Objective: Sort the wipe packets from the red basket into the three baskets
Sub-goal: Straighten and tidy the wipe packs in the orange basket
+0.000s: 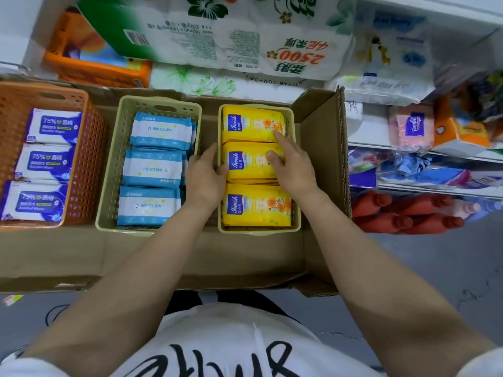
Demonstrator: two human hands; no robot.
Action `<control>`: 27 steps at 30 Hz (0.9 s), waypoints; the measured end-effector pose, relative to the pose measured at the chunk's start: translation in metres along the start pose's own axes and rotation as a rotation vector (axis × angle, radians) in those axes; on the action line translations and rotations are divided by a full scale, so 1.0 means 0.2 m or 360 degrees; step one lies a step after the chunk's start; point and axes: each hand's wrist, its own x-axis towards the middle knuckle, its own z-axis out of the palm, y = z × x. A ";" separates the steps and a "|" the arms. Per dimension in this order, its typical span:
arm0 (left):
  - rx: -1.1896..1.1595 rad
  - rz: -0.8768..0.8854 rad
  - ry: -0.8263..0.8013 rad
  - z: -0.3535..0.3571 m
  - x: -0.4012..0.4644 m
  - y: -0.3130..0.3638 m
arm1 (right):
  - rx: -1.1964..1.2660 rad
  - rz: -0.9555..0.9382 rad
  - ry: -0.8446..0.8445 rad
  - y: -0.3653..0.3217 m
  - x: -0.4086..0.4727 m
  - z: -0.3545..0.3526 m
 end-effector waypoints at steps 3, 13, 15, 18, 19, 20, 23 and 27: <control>0.0001 0.0204 -0.0091 0.00 -0.01 0.02 | 0.0090 -0.0035 0.0020 0.04 -0.05 -0.03; 0.0092 0.0552 -0.0061 0.08 -0.08 -0.11 | 0.0054 -0.0041 -0.0041 0.05 -0.21 -0.04; 0.0168 0.0648 -0.0037 0.08 -0.13 -0.15 | -0.0004 -0.0070 -0.0133 0.08 -0.27 -0.04; 0.0307 0.0681 -0.0073 0.10 -0.19 -0.20 | -0.0063 -0.0119 -0.0247 0.13 -0.31 -0.04; 0.0324 0.0671 -0.0083 0.11 -0.20 -0.21 | -0.0062 -0.0132 -0.0258 0.13 -0.32 -0.05; 0.0323 0.0657 -0.0089 0.12 -0.21 -0.21 | -0.0065 -0.0146 -0.0250 0.14 -0.31 -0.06; 0.0303 0.0614 -0.0095 0.14 -0.23 -0.21 | -0.0110 -0.0174 -0.0161 0.13 -0.29 -0.07; 0.0284 0.0584 -0.0086 0.15 -0.23 -0.21 | -0.0143 -0.0173 -0.0123 0.11 -0.29 -0.07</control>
